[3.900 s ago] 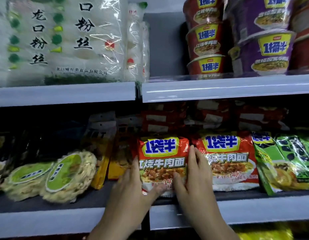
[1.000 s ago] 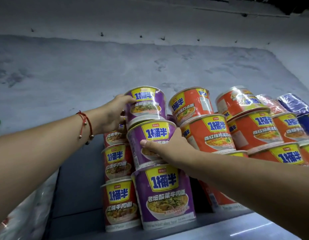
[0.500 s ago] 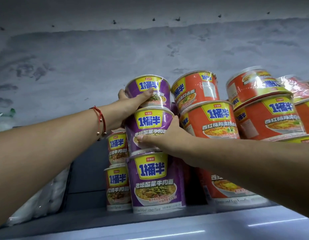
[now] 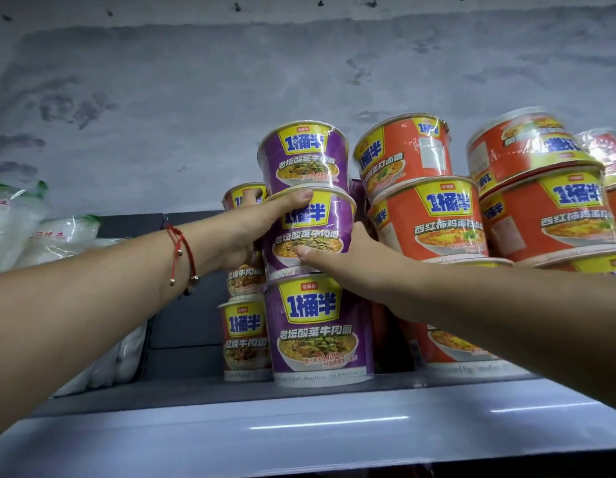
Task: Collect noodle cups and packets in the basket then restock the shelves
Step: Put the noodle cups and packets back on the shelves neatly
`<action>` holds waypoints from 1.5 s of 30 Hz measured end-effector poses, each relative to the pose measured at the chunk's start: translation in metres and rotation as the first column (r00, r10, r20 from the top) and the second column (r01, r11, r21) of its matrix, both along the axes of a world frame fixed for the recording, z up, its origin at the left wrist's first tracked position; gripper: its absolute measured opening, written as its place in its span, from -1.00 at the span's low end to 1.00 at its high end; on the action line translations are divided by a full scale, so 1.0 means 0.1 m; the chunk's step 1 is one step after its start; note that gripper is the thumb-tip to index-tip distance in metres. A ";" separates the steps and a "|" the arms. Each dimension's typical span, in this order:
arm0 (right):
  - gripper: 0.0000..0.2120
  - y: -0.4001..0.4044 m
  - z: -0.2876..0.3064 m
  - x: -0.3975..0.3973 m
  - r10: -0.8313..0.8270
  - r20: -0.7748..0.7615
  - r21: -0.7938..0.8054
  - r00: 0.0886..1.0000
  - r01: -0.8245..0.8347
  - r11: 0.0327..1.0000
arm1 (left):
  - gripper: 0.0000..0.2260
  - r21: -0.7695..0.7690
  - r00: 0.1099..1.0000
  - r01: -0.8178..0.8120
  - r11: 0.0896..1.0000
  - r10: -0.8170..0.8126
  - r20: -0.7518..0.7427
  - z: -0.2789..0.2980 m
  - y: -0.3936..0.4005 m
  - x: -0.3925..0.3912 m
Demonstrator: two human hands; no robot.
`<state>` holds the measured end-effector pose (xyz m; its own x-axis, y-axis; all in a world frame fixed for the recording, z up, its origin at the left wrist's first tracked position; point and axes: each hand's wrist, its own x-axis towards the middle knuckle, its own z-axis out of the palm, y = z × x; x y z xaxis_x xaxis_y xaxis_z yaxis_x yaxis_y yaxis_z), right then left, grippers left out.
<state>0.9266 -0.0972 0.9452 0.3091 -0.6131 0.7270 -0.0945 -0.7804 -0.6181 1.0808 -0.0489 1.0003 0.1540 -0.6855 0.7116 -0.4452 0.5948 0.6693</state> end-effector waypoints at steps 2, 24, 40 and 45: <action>0.09 0.06 -0.18 0.05 0.006 0.000 -0.014 1.000 -0.006 1.000 | -0.16 0.014 1.000 0.020 1.000 -0.020 0.011 0.01 -0.02 0.02; -0.06 0.72 0.94 0.19 -0.326 0.186 0.026 0.927 0.327 0.945 | 0.07 0.021 0.997 0.080 0.997 -0.080 -0.008 0.04 -0.11 0.14; -0.34 0.57 0.90 0.18 -0.398 0.098 -0.105 0.912 0.407 0.907 | 0.15 -0.014 0.996 0.091 0.996 -0.091 0.020 0.02 -0.16 0.14; -0.37 0.70 0.90 -0.61 -0.527 0.288 -0.365 0.800 0.600 0.712 | -0.16 -0.524 0.989 -0.100 0.846 0.142 0.039 -0.06 0.08 0.06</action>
<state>0.8656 -0.0270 1.0347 -0.1302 -0.2610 0.9565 -0.5360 -0.7931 -0.2894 1.0866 -0.0411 0.9940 0.1446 -0.1920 0.9707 -0.5722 0.7841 0.2404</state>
